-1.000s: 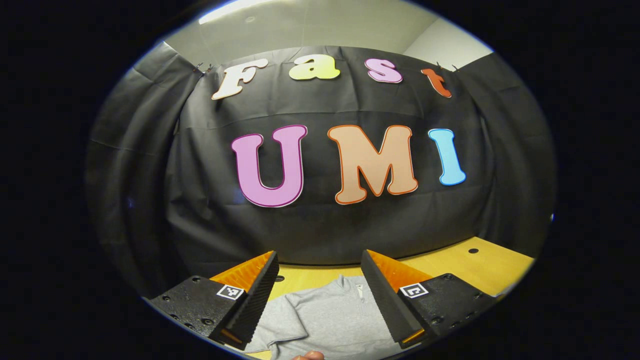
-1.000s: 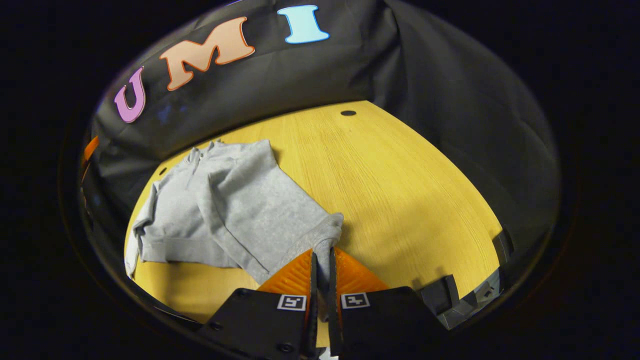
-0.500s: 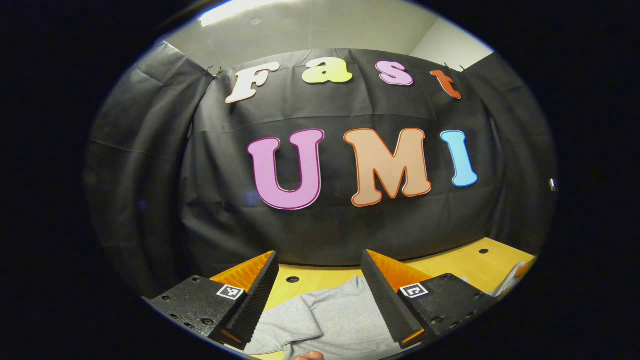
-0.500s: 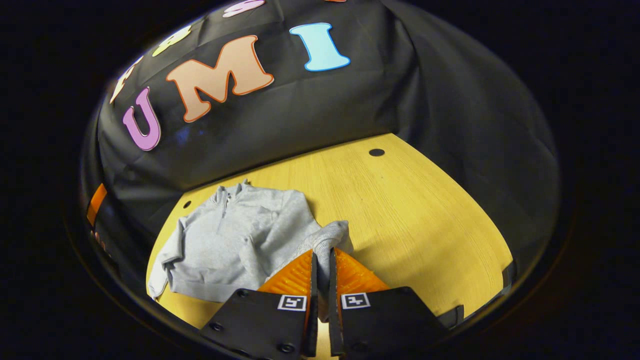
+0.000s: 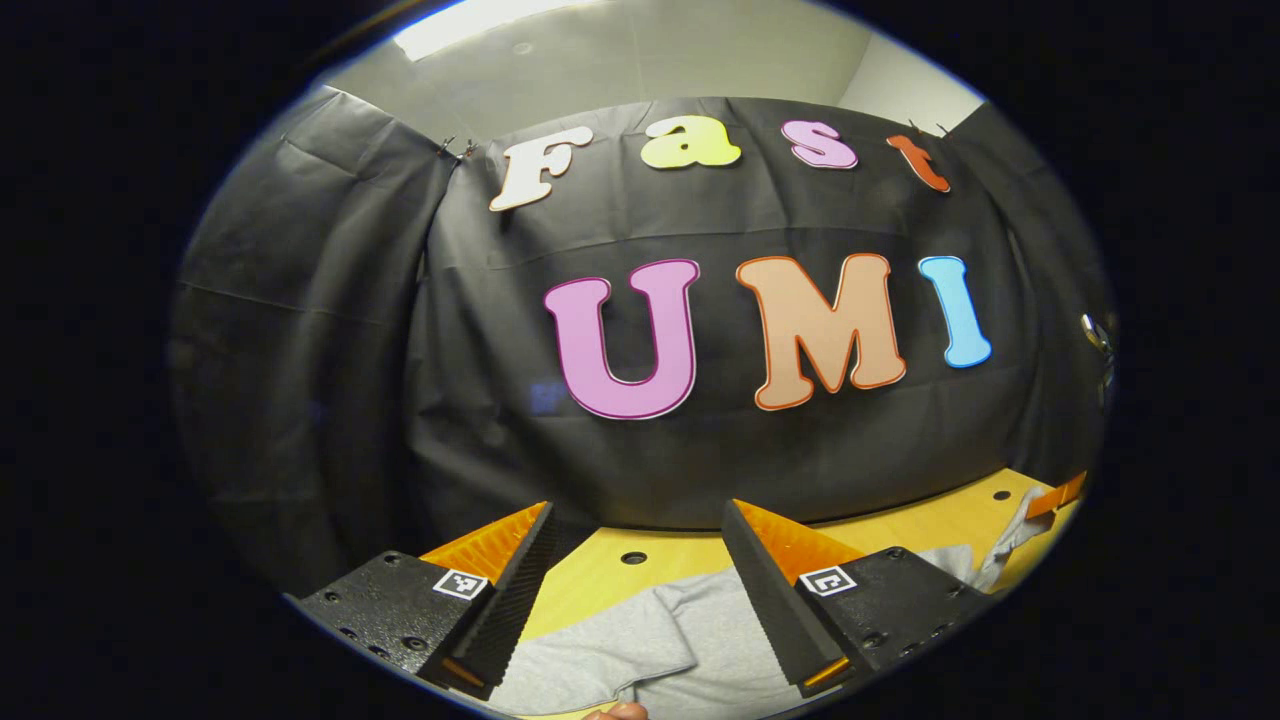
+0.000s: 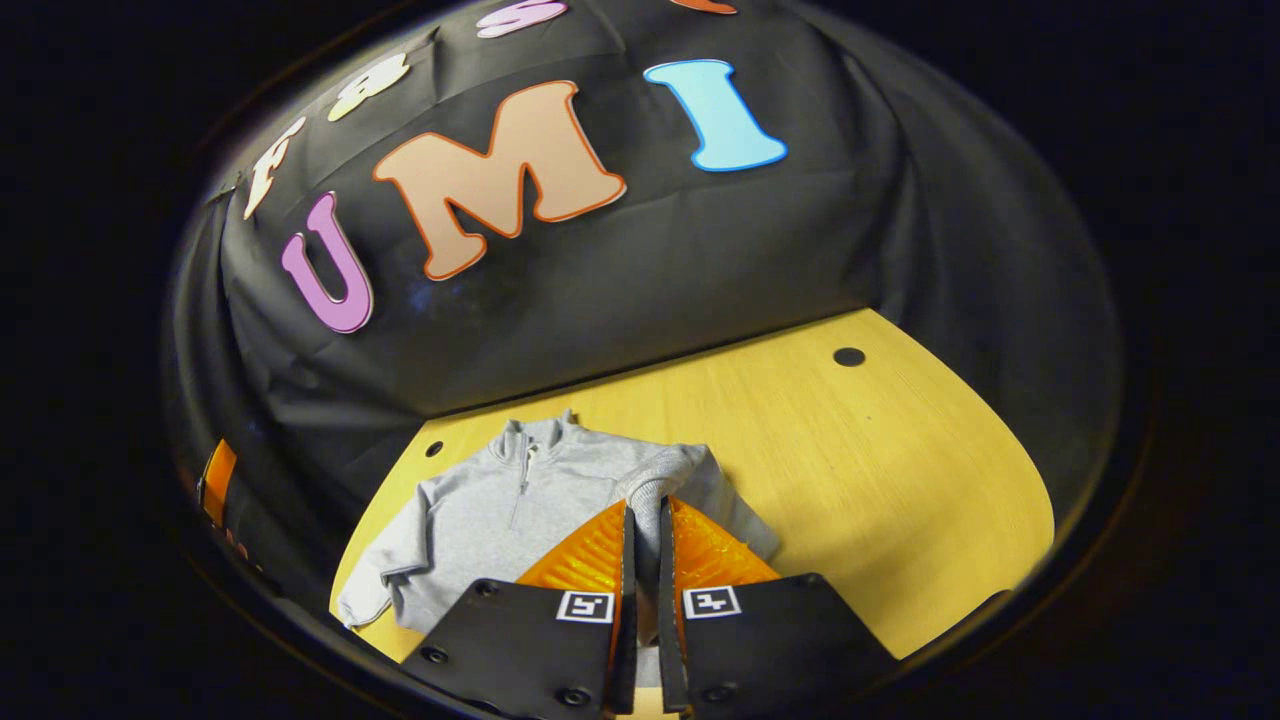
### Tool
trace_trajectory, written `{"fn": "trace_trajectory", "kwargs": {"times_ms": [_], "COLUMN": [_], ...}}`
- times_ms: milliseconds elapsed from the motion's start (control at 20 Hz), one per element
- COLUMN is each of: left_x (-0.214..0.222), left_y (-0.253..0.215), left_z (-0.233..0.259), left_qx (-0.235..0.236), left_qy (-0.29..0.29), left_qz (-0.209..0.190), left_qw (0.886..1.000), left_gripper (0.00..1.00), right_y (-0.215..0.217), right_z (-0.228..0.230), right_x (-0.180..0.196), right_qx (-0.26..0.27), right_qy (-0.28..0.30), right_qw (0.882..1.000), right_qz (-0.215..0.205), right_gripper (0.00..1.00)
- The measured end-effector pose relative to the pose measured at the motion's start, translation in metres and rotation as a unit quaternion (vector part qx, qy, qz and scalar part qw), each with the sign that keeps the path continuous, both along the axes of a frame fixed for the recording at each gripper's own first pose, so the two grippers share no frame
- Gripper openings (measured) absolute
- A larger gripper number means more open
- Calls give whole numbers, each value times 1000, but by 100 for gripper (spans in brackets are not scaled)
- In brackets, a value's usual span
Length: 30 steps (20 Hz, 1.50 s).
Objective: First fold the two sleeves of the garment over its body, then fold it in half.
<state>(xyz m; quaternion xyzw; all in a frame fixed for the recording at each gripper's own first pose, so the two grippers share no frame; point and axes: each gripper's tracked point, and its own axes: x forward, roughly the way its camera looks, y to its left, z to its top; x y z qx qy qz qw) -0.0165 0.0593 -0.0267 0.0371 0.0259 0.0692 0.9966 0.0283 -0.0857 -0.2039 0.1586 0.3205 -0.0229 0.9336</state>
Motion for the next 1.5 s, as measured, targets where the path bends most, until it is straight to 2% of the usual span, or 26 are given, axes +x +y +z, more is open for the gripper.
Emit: {"fn": "trace_trajectory", "kwargs": {"times_ms": [100, 150, 300, 600, 650, 1000, 1050, 1300, 1500], "left_x": [-3, -4, -10, -30, -33, -61, -66, -88, -107], "left_y": [11, 18, 39, 85, 93, 145, 152, 183, 205], "left_z": [0, 0, 0, -4, -5, -15, -17, -29, -44], "left_qx": [1, 2, 6, 11, 11, 13, 14, 14, 13], "left_qy": [1, 0, 0, 6, 8, 23, 25, 42, 58], "left_qz": [12, 18, 41, 89, 97, 150, 157, 187, 208], "left_qw": [1000, 1000, 999, 996, 995, 988, 987, 981, 976], "left_gripper": [94, 99, 100, 99, 96, 96, 99, 97, 99], "right_y": [24, 36, 70, 142, 154, 249, 264, 329, 358], "right_z": [2, 3, 5, -1, -4, -31, -34, -66, -103], "right_x": [14, 21, 40, 72, 76, 81, 79, 70, 64], "right_qx": [14, 17, 18, 33, 32, 25, 24, 15, -11], "right_qy": [-7, -10, -19, -22, -21, -5, -2, 20, 51], "right_qw": [1000, 1000, 998, 993, 991, 977, 974, 960, 949], "right_qz": [15, 24, 57, 114, 125, 211, 223, 278, 312], "right_gripper": [11, 11, 11, 11, 11, 11, 11, 11, 11]}}
